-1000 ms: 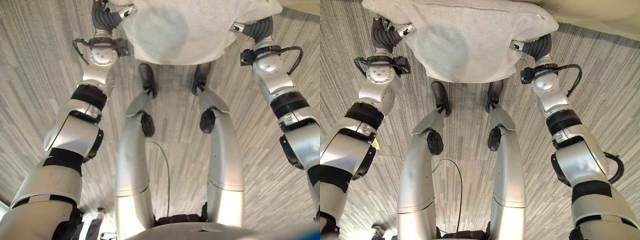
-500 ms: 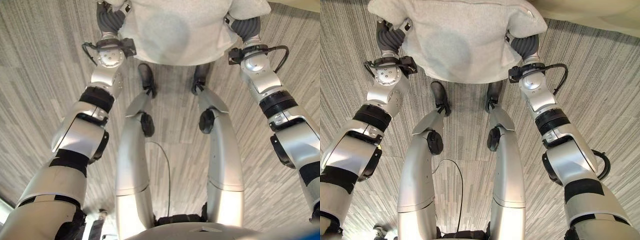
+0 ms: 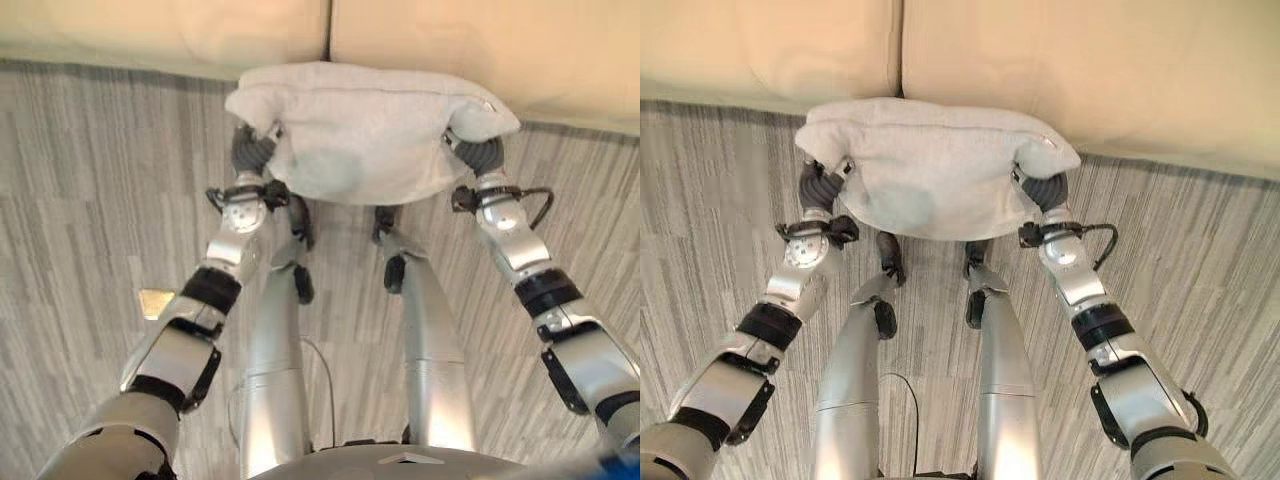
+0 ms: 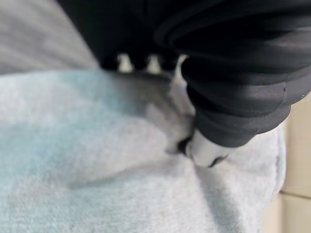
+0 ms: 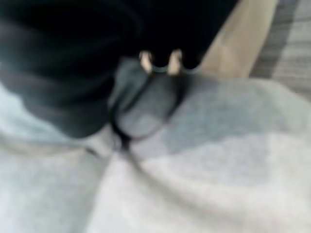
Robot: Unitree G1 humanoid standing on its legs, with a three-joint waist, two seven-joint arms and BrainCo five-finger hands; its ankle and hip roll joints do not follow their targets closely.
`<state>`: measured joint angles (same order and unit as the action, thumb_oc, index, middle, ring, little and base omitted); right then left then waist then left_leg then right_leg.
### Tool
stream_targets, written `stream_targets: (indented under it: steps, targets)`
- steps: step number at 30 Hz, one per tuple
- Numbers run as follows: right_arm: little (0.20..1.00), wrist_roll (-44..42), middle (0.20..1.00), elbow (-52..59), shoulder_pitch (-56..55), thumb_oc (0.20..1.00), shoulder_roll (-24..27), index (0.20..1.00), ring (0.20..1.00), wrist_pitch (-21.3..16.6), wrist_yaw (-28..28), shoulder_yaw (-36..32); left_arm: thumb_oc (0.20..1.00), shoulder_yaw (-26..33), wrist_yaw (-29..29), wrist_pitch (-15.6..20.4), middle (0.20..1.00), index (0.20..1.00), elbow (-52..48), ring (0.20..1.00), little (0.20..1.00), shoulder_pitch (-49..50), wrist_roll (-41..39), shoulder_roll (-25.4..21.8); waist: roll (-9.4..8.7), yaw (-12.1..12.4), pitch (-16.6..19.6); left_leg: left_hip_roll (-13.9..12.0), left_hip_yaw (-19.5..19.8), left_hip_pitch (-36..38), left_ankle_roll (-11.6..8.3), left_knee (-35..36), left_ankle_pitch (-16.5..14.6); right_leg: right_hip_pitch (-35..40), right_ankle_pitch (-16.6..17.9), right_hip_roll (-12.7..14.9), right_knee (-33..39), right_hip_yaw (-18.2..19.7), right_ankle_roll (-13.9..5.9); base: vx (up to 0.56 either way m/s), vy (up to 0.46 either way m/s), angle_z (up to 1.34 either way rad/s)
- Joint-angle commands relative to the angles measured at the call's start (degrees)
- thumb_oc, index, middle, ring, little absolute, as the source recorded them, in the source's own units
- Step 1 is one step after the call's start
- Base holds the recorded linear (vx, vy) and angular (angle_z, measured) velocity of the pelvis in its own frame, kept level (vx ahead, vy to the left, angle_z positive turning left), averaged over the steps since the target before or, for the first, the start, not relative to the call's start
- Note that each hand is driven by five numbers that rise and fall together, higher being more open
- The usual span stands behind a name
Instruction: Pick up all the scattered cushions and arrange them neatly on the sofa.
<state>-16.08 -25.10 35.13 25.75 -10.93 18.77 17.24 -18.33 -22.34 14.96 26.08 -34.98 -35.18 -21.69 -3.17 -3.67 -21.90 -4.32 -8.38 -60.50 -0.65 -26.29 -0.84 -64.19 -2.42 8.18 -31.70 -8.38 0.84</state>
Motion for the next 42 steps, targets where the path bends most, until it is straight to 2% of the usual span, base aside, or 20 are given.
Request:
stream_targets:
  steps: [1,3,4,5,6,7,10,13,16,19,23,25,28,30,32,33,36,39,40,42]
  targets:
    - [0.2,3.2,0.2,7.5,-1.9,0.2,-2.1,0.2,0.2,-6.6,-4.0,2.6,0.2,-1.7,5.6,5.8,0.2,0.2,-5.3,0.2,0.2,2.4,3.0,4.2,2.99,-0.3,4.7,-3.7,2.8,7.7,-5.97,10.6,5.1,6.8,0.3,0.5,4.5,0.2,-7.25,0.04,-0.015,0.13]
    - [0.2,3.3,0.2,9.0,-4.2,0.2,-2.2,0.2,0.2,-6.7,-4.5,2.2,0.2,-1.5,6.2,5.9,0.2,0.2,-6.2,0.2,0.2,4.6,3.3,4.1,2.77,-0.1,5.1,-3.7,2.8,10.5,-6.15,11.4,5.1,9.8,0.4,0.6,5.8,-0.2,-7.3,0.05,0.0,0.09]
    - [0.2,3.8,0.2,11.2,-8.0,0.2,-2.1,0.2,0.2,-6.6,-5.7,1.7,0.2,-1.0,7.5,6.1,0.2,0.2,-8.4,0.2,0.2,8.7,2.4,4.4,2.33,0.1,6.0,-3.4,2.6,15.4,-6.11,12.4,4.7,14.9,0.6,0.7,7.9,-0.9,-7.4,0.01,0.023,0.06]
    - [0.2,3.9,0.2,11.8,-10.1,0.2,-2.4,0.2,0.2,-6.5,-6.3,1.6,0.2,-0.8,8.1,6.0,0.2,0.2,-9.4,0.2,0.2,11.0,2.1,4.6,2.11,0.3,6.1,-3.3,2.3,17.5,-5.69,13.3,6.2,17.4,2.3,0.8,9.6,-1.6,-6.96,0.08,0.021,0.08]
    - [0.2,3.9,0.2,11.8,-10.2,0.2,-2.4,0.2,0.2,-6.5,-6.3,1.6,0.2,-0.8,8.1,6.0,0.2,0.2,-9.4,0.2,0.2,11.2,2.1,4.6,2.14,0.3,6.0,-3.3,2.6,18.6,-6.16,13.2,4.6,18.2,0.7,0.8,9.2,-1.3,-7.5,0.04,0.046,0.08]
    - [0.2,4.0,0.2,13.4,-13.0,0.2,-2.4,0.2,0.2,-6.3,-7.6,1.3,0.2,-0.6,9.5,5.9,0.2,0.2,-10.7,0.2,0.2,14.6,1.6,4.5,1.6,0.5,6.7,-2.9,2.1,23.3,-5.56,14.5,5.8,23.7,2.6,0.9,12.1,-2.1,-7.28,0.12,0.066,0.14]
    - [0.2,3.6,0.2,12.9,-17.8,0.2,-3.6,0.2,0.2,-5.8,-9.8,1.6,0.2,-1.0,11.9,5.1,0.2,0.2,-11.6,0.2,0.2,20.3,3.1,3.7,0.79,0.7,8.4,-1.9,1.3,34.9,-5.07,17.2,4.9,36.0,2.8,1.1,16.2,-3.0,-8.08,0.15,0.1,0.1]
    - [0.2,3.4,0.2,12.2,-19.7,0.2,-3.9,0.2,0.2,-5.3,-10.5,1.4,0.2,-0.7,12.8,4.5,0.2,0.2,-11.4,0.2,0.2,22.4,3.1,3.3,0.54,0.8,9.5,-1.6,1.0,39.5,-4.88,18.7,4.4,41.0,2.8,0.9,18.4,-3.4,-8.42,0.16,0.086,-0.01]
    - [0.2,3.5,0.2,12.1,-22.4,0.2,-3.8,0.2,0.2,-4.7,-11.9,0.8,0.2,0.9,13.4,4.1,0.2,0.2,-12.8,0.2,0.2,26.5,5.6,1.1,-0.35,1.4,12.8,-0.6,0.7,48.1,-4.13,21.3,3.1,50.5,4.0,0.4,23.7,-3.4,-9.44,0.21,0.15,-0.01]
    - [0.2,4.5,0.2,12.4,-23.9,0.2,-3.4,0.2,0.2,-3.7,-13.2,0.9,0.2,2.5,13.5,3.4,0.2,0.2,-15.1,0.2,0.2,30.5,7.5,-0.1,-0.71,2.3,15.1,0.5,0.1,53.5,-3.07,22.6,1.1,55.6,4.5,0.7,25.8,-2.9,-10.37,0.2,0.197,-0.12]
    - [0.2,5.5,0.2,13.0,-24.6,0.2,-3.6,0.2,0.2,-3.0,-13.4,0.6,0.2,3.2,12.9,2.6,0.2,0.2,-16.4,0.2,0.2,32.2,8.9,-0.3,-0.42,3.4,15.6,2.5,0.3,58.3,-1.24,24.4,-0.4,57.2,5.4,2.2,22.8,-2.0,-11.91,0.1,0.213,-0.19]
    - [0.2,6.2,0.2,13.2,-24.4,0.2,-3.9,0.2,0.2,-3.0,-13.0,0.5,0.2,3.1,12.5,2.6,0.2,0.2,-16.7,0.2,0.2,32.3,9.2,-0.3,0.0,3.4,15.0,4.0,0.9,59.9,0.49,25.6,-0.3,54.9,9.9,3.1,14.7,0.2,-13.22,0.0,0.216,-0.06]
    - [0.2,6.9,0.2,13.5,-24.0,0.2,-4.3,0.2,0.2,-3.1,-12.6,0.8,0.2,3.2,12.2,2.7,0.2,0.2,-17.0,0.2,0.2,32.4,9.7,-0.6,0.68,3.5,14.4,4.2,0.9,60.8,1.53,26.2,-0.3,52.4,10.9,3.1,9.1,1.3,-13.06,-0.01,0.135,-0.03]
    - [0.2,7.0,0.2,13.6,-24.3,0.2,-4.9,0.2,0.2,-3.1,-12.6,1.0,0.2,3.5,11.8,2.4,0.2,0.2,-17.2,0.2,0.2,32.7,10.2,-0.5,1.37,3.8,14.2,4.2,0.6,62.0,1.95,26.7,-0.8,51.0,9.5,3.6,7.1,0.0,-12.27,0.04,0.098,-0.13]
    - [0.2,7.4,0.2,13.4,-24.5,0.2,-4.5,0.2,0.2,-3.1,-12.9,1.2,0.2,3.2,12.1,2.2,0.2,0.2,-17.0,0.2,0.2,32.7,10.3,0.0,1.31,3.0,14.4,4.6,1.8,62.6,1.77,26.9,-1.0,50.8,6.2,0.2,9.2,1.6,-11.4,0.12,-0.007,-0.16]
    - [0.2,7.2,0.2,12.9,-24.3,0.2,-3.8,0.2,0.2,-3.1,-13.2,1.1,0.2,2.9,12.5,2.3,0.2,0.2,-16.7,0.2,0.2,32.3,10.2,0.2,0.67,2.2,15.1,5.3,2.8,62.1,1.43,26.9,-0.9,51.5,3.4,-4.7,15.4,4.7,-10.2,0.12,-0.049,0.02]
    - [0.2,6.4,0.2,12.4,-23.8,0.2,-3.7,0.2,0.2,-3.2,-12.8,1.6,0.2,2.8,12.1,2.4,0.2,0.2,-16.1,0.2,0.2,31.8,9.8,0.6,-0.2,2.1,15.5,6.0,3.2,62.0,1.04,26.8,-1.3,53.0,4.0,-6.4,22.7,4.5,-9.31,0.12,-0.066,0.39]
    - [0.2,5.9,0.2,12.8,-25.0,0.2,-3.3,0.2,0.2,-3.0,-13.3,1.5,0.2,2.1,13.0,1.6,0.2,0.2,-15.9,0.2,0.2,32.1,9.9,1.6,-0.31,1.6,16.5,5.8,4.2,61.7,0.04,25.3,-1.7,55.9,2.5,-7.8,24.2,7.3,-7.87,0.16,-0.137,0.48]
    - [0.2,6.0,0.2,13.0,-25.5,0.2,-2.4,0.2,0.2,-2.7,-13.7,0.8,0.2,1.8,14.0,1.7,0.2,0.2,-15.7,0.2,0.2,31.9,9.4,2.2,-0.62,1.4,16.6,5.4,3.8,61.0,-1.23,22.9,-2.6,57.2,2.3,-6.8,25.1,4.6,-7.56,0.13,-0.146,0.47]
    - [0.2,5.9,0.2,13.4,-26.0,0.2,-1.8,0.2,0.2,-2.7,-13.9,0.5,0.2,1.3,14.4,1.5,0.2,0.2,-15.4,0.2,0.2,31.9,8.7,2.6,-0.81,0.8,16.4,4.9,3.2,60.1,-2.14,20.0,-2.8,58.4,1.9,-6.6,25.4,3.5,-7.11,0.12,-0.142,0.4]
